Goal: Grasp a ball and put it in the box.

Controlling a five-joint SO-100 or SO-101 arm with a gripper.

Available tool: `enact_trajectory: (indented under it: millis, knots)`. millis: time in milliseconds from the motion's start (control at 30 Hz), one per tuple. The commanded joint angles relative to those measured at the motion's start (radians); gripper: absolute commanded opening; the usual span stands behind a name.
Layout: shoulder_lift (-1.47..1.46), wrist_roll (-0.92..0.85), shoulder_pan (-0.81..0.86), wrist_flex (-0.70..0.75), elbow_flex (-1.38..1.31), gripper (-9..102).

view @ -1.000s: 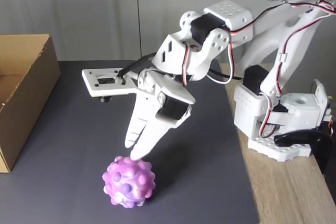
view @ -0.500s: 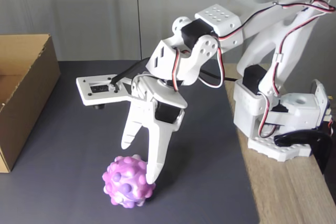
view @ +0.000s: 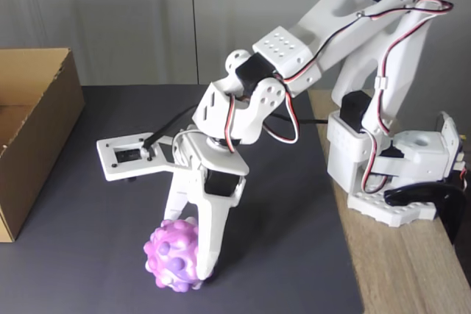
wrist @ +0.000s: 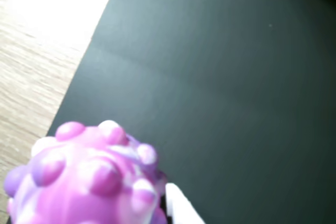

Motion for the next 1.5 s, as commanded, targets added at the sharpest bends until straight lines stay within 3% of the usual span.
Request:
enact_trajectory:
  millis: [0, 367, 800, 1467]
  knots:
    - [-0.005, 0.018, -0.002, -0.017, -0.031, 41]
    - [-0.017, 0.058, -0.020, -0.017, -0.026, 18]
    - [0.190, 0.006, 0.032, 0.084, -0.043, 15]
    - [0.038, 0.051, 0.258, 0.337, -0.802, 12]
